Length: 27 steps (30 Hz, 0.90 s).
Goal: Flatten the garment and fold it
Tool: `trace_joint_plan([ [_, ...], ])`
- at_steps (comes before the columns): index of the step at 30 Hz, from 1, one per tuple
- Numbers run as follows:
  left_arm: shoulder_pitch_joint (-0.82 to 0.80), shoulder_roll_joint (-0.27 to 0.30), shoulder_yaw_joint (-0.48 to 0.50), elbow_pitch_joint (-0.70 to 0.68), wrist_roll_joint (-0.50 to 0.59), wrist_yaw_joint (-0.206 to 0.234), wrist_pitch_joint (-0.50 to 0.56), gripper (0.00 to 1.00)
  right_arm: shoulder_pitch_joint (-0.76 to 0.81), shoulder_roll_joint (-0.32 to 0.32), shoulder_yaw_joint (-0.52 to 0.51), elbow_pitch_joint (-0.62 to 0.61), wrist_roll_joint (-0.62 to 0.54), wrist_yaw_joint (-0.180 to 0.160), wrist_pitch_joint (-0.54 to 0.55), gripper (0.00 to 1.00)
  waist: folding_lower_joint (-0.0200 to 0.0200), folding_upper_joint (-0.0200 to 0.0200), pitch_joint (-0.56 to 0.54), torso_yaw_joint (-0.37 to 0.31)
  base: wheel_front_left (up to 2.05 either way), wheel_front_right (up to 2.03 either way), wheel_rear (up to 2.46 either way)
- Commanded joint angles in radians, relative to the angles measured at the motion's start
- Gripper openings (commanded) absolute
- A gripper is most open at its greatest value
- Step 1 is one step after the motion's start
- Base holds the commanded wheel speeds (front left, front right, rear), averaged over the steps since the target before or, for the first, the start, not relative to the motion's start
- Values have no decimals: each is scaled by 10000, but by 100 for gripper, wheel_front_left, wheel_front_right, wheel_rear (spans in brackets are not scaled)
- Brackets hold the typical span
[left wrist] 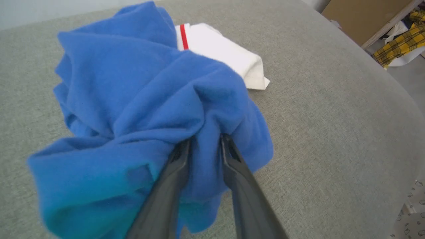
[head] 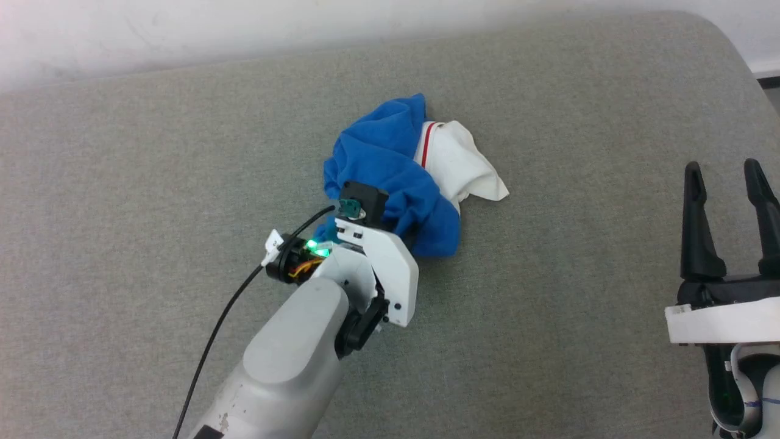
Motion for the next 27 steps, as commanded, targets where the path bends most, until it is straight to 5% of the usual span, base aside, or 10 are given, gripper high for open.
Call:
trace_joint_plan([
  [1,-140,-28,1,-23,-77,-16,-332,100,-64,33,-76,39,17,-21,-37,100,-2,0,-129,105,0,0,0],
  [9,-406,243,515,-2167,-334,189,-1639,100,181,33,-120,-53,-54,-21,138,100,-2,0,-726,585,0,0,0],
  [19,3233,2552,1992,-6995,782,2168,-3451,100,882,33,-182,36,8,-21,211,100,-2,0,-1062,959,0,0,0],
  [27,7119,2621,2765,-8183,1019,3311,-5155,100,1626,34,-178,92,108,-21,215,100,-2,0,-1047,963,0,0,0],
])
